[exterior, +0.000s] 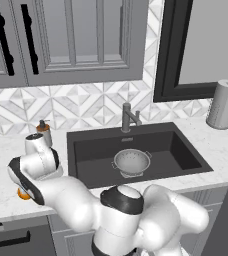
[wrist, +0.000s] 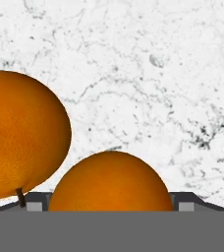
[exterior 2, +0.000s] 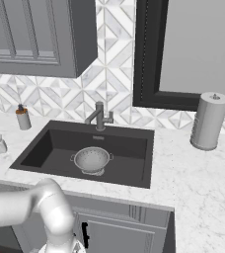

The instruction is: Put the colander in the sink, put the orange, orange in the colander, and turn on the sink faucet and pour water over the colander.

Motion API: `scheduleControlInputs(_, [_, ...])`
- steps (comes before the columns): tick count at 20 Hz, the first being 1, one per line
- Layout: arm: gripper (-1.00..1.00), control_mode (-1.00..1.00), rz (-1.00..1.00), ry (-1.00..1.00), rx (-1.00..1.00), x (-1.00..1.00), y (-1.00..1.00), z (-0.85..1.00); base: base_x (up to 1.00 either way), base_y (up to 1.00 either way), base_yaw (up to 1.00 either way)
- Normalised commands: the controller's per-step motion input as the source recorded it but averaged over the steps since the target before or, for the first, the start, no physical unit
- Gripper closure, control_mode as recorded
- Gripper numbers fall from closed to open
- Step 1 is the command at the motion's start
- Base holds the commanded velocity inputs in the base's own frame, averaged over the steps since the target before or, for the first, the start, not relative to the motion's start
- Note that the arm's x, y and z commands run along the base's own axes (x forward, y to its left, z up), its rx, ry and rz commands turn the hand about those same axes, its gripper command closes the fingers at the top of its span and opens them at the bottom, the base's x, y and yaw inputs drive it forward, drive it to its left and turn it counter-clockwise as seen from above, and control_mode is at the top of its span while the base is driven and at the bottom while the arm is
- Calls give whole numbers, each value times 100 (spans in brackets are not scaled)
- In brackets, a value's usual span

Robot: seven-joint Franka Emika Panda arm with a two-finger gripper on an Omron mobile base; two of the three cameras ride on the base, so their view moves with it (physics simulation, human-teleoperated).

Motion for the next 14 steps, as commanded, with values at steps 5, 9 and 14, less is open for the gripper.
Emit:
scheduleControlInputs(5, [100,-100,0,0,2,0,-20,7,0,0,0])
scheduleControlInputs(9, [100,-100,0,-3,1,0,-37,48,0,0,0])
scheduleControlInputs(14, [100,-100,0,-7,0,-1,-50,45,0,0,0])
